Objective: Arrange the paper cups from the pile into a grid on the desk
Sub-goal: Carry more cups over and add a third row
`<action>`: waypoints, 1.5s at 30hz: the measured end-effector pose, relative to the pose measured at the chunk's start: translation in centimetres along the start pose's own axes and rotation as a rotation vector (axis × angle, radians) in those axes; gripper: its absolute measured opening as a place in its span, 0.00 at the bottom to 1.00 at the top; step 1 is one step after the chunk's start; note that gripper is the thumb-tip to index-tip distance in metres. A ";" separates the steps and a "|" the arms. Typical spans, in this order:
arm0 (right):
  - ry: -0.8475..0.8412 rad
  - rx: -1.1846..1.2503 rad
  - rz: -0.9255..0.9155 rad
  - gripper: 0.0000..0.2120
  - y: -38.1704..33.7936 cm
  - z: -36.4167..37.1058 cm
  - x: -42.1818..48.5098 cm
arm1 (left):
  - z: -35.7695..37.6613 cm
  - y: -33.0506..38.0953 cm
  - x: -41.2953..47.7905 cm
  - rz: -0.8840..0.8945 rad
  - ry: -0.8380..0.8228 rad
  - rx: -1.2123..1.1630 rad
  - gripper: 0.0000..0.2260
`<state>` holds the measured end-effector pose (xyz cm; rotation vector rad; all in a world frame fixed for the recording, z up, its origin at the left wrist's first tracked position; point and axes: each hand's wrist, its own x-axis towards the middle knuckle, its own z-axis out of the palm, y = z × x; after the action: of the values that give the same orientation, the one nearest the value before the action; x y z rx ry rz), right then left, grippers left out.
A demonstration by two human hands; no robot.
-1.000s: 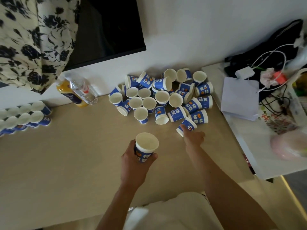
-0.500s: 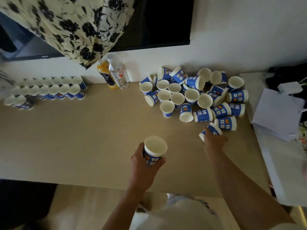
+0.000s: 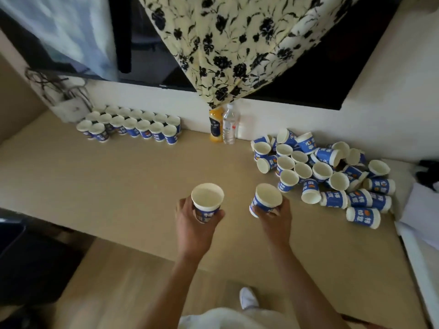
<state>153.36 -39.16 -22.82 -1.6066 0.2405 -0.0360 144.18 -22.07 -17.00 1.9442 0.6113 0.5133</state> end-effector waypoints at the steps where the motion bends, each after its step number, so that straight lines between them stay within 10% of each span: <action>1: -0.030 0.008 -0.027 0.29 -0.5 1.4 -1.0 | -1.4 -0.4 0.3 -0.003 0.025 -0.013 0.25; 25: -0.325 0.069 -0.036 0.30 -2.3 32.6 -9.1 | -25.5 -12.2 13.0 -0.089 0.238 -0.016 0.27; 45: -0.279 -0.118 0.088 0.30 2.7 58.5 -2.8 | -32.5 -22.7 36.5 -0.223 0.000 0.082 0.28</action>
<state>160.24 18.85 -28.24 -1.6949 0.0981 0.2729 149.11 31.43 -20.72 1.9225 0.8493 0.3525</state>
